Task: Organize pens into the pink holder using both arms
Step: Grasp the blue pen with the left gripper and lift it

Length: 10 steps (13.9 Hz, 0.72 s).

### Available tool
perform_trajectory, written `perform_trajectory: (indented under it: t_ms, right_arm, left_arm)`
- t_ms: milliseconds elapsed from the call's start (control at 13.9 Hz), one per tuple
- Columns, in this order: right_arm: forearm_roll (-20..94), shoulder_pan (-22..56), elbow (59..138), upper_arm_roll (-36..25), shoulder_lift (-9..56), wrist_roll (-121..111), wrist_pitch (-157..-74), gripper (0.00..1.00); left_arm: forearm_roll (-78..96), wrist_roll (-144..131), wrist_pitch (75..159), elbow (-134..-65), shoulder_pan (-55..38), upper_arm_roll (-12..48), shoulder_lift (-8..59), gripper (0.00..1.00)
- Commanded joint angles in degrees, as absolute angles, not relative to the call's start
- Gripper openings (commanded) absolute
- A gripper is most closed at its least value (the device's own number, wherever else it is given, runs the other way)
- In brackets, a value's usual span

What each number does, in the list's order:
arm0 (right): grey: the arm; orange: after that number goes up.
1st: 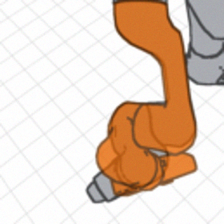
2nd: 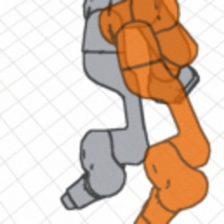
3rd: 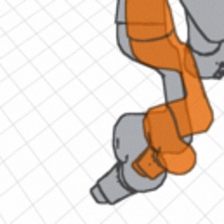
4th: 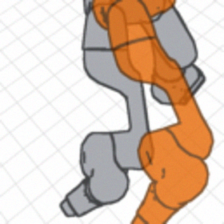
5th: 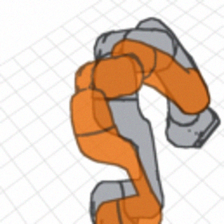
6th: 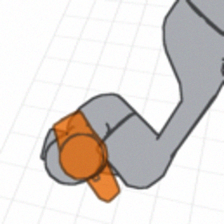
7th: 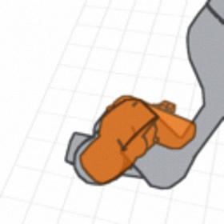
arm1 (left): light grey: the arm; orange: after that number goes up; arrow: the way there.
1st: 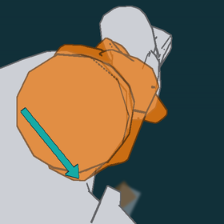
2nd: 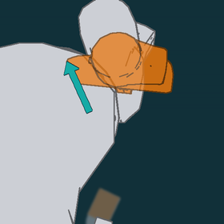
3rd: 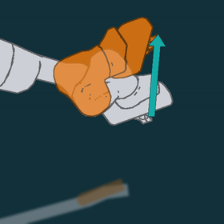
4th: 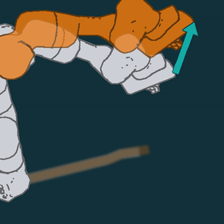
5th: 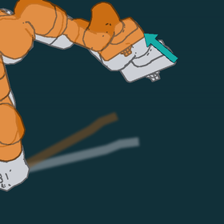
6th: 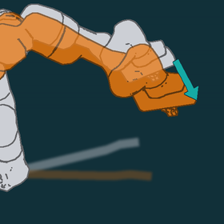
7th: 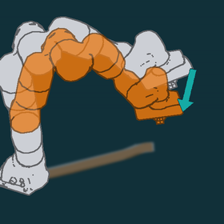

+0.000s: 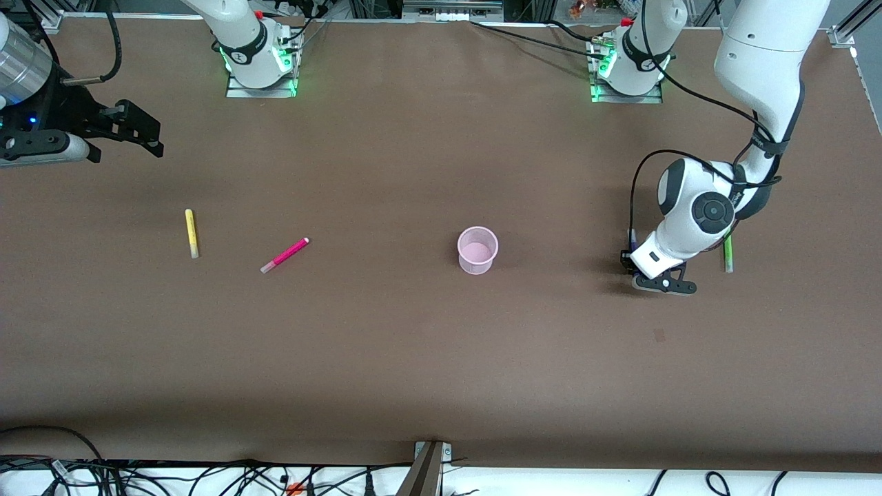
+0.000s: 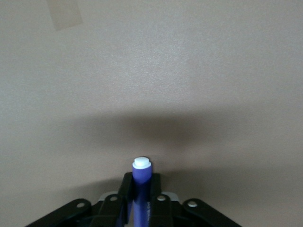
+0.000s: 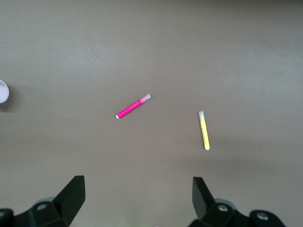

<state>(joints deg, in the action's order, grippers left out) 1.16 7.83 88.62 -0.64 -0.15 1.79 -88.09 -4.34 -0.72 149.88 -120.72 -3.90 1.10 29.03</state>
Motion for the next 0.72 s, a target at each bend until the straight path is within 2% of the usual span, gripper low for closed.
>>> perform_trajectory:
  t_ms: [0, 72, 215, 503, 646]
  right_arm:
    - [1.93, 7.82, 89.56, -0.53, -1.41, 1.32, -87.98, 1.00]
    - [1.93, 7.82, 89.56, -0.53, -1.41, 1.32, -88.15, 1.00]
    - [1.93, 7.91, 89.56, -0.53, -1.41, 1.32, -88.15, 1.00]
    - [1.93, 7.91, 89.56, -0.53, -1.41, 1.32, -87.89, 1.00]
    - [1.93, 7.91, 89.56, -0.62, -1.41, 1.32, -88.15, 1.00]
  left_arm:
    - [-5.89, -0.70, 149.24, -120.32, -4.30, 1.14, 28.31, 0.00]
    - [-5.89, -0.88, 148.80, -120.32, -4.48, 1.14, 27.00, 0.00]
    - [-5.89, -0.53, 141.64, -118.75, -4.40, 2.45, 23.57, 0.00]
    - [-2.13, -0.88, 118.35, -105.68, -4.31, 7.11, 21.09, 0.00]
    - [4.36, -0.27, 113.13, -100.04, -4.31, 8.96, 21.27, 0.00]
